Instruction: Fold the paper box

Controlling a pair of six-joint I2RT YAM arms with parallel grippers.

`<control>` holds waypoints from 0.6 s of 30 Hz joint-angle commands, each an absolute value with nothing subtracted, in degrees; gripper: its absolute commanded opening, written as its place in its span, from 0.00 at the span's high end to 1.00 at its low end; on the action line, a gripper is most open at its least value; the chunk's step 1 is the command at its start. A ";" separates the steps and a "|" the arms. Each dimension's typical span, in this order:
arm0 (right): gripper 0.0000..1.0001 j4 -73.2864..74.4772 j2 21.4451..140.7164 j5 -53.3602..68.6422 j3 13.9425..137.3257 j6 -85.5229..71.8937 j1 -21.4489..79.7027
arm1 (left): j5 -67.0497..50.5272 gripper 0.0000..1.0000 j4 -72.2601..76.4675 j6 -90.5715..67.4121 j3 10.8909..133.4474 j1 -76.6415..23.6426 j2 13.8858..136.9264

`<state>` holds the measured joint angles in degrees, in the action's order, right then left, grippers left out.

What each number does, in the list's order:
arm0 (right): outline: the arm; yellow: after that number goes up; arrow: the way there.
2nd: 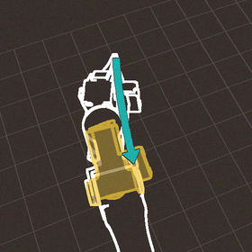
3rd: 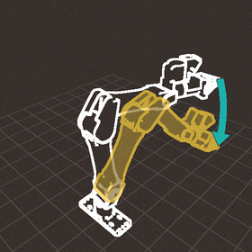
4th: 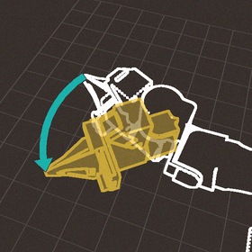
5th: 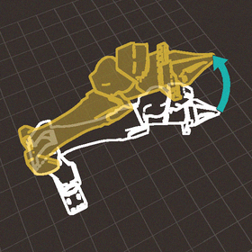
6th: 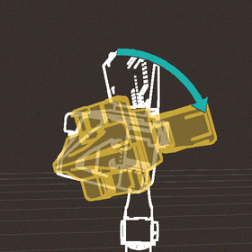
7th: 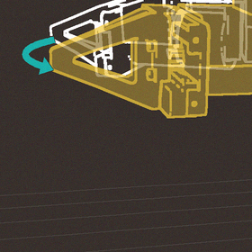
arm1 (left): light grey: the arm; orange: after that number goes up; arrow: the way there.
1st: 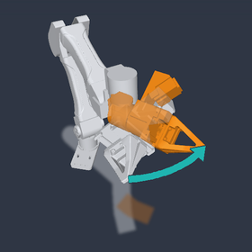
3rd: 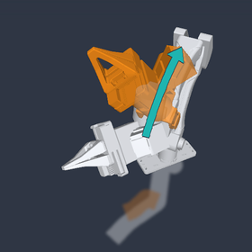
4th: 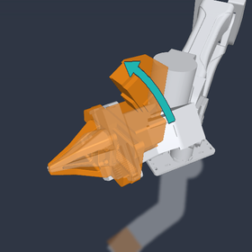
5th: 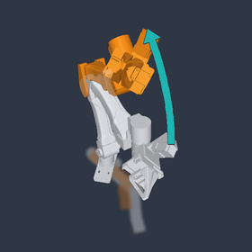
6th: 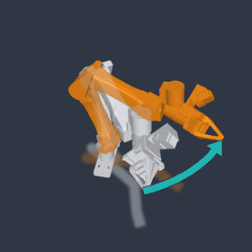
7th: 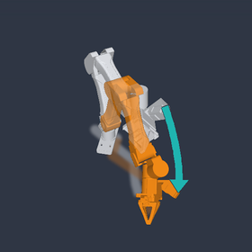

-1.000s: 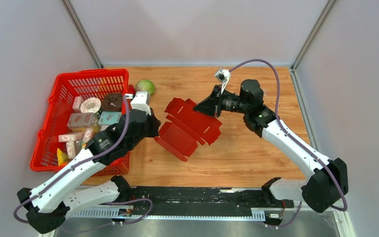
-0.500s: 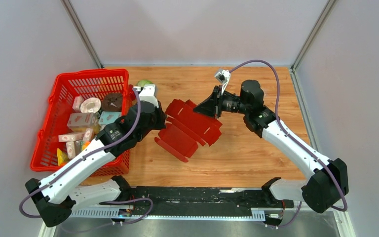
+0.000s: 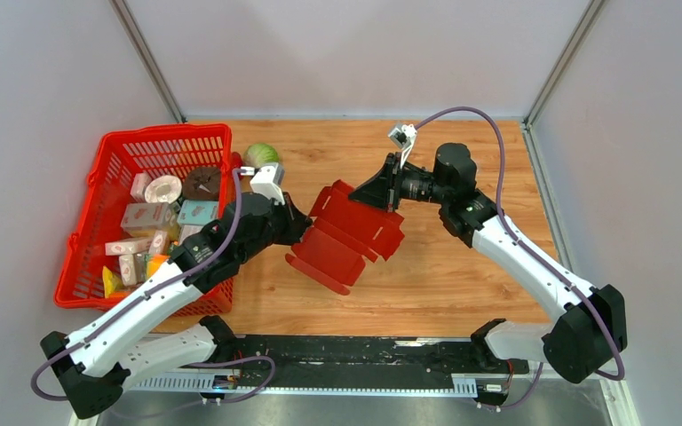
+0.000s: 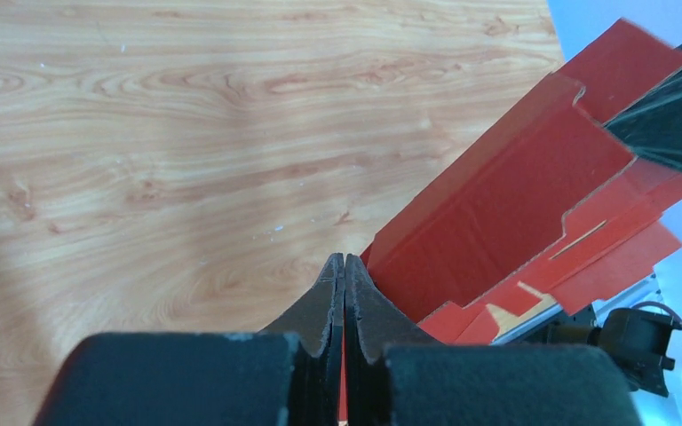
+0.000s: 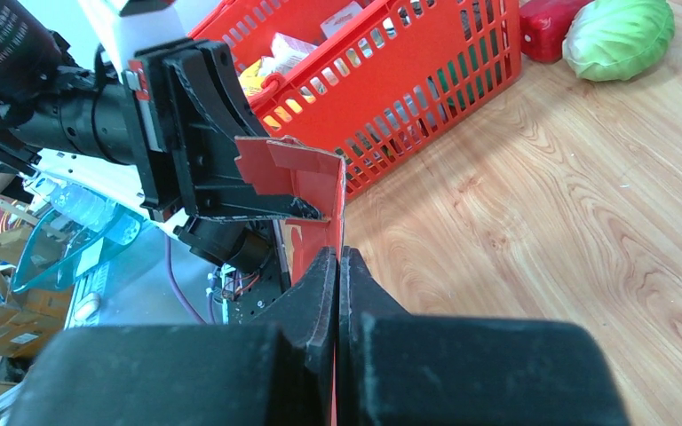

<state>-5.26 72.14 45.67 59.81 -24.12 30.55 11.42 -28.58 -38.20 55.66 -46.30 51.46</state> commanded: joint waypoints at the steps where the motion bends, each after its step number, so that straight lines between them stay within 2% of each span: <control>1: 1.00 -9.75 71.63 46.49 59.41 -25.66 30.15 | 8.53 1.00 -25.85 -41.31 53.97 -46.58 51.06; 11: 1.00 -9.07 72.16 45.89 59.67 -25.32 30.06 | 7.91 1.00 -19.68 -43.50 53.00 -47.64 51.95; 18: 1.00 -5.54 72.07 43.24 60.47 -22.06 30.06 | 9.67 0.84 -20.66 -44.82 51.42 -47.64 49.22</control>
